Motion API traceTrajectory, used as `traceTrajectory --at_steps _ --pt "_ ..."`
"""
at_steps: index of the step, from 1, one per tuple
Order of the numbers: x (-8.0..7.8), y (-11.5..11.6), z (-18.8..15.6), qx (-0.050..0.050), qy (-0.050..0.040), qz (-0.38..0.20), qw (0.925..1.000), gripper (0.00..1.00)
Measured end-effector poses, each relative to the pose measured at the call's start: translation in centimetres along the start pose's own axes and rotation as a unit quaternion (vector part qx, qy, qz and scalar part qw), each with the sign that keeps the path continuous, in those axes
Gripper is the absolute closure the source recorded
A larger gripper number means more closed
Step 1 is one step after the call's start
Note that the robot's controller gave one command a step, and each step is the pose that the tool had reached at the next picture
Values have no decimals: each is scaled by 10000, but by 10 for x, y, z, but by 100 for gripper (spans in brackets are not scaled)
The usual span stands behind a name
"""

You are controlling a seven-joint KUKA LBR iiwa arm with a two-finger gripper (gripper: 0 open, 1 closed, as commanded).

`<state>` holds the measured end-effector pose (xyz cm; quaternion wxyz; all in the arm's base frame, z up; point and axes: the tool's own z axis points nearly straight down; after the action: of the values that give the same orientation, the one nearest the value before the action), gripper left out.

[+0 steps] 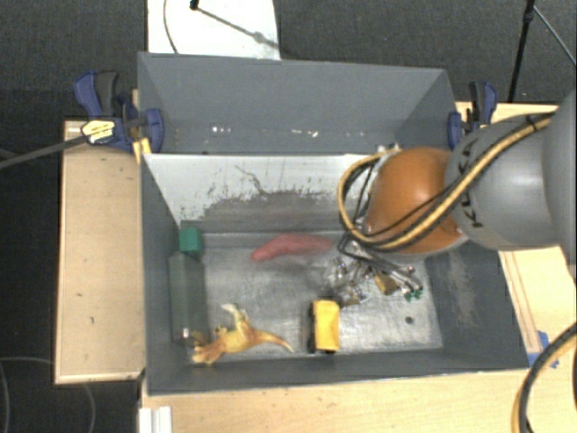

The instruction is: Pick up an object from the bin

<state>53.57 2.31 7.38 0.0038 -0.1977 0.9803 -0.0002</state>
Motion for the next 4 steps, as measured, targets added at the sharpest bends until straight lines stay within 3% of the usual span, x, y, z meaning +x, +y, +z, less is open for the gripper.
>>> traceTrajectory --at_steps 1,2,3,4 --pt "-27 42 -24 -11 -6 -972 9953 0" --pt "-26 41 -24 -10 7 -969 9953 100" --pt "-26 41 -24 -10 7 -972 9953 0" --pt "-26 41 -24 -9 7 -973 9953 0"
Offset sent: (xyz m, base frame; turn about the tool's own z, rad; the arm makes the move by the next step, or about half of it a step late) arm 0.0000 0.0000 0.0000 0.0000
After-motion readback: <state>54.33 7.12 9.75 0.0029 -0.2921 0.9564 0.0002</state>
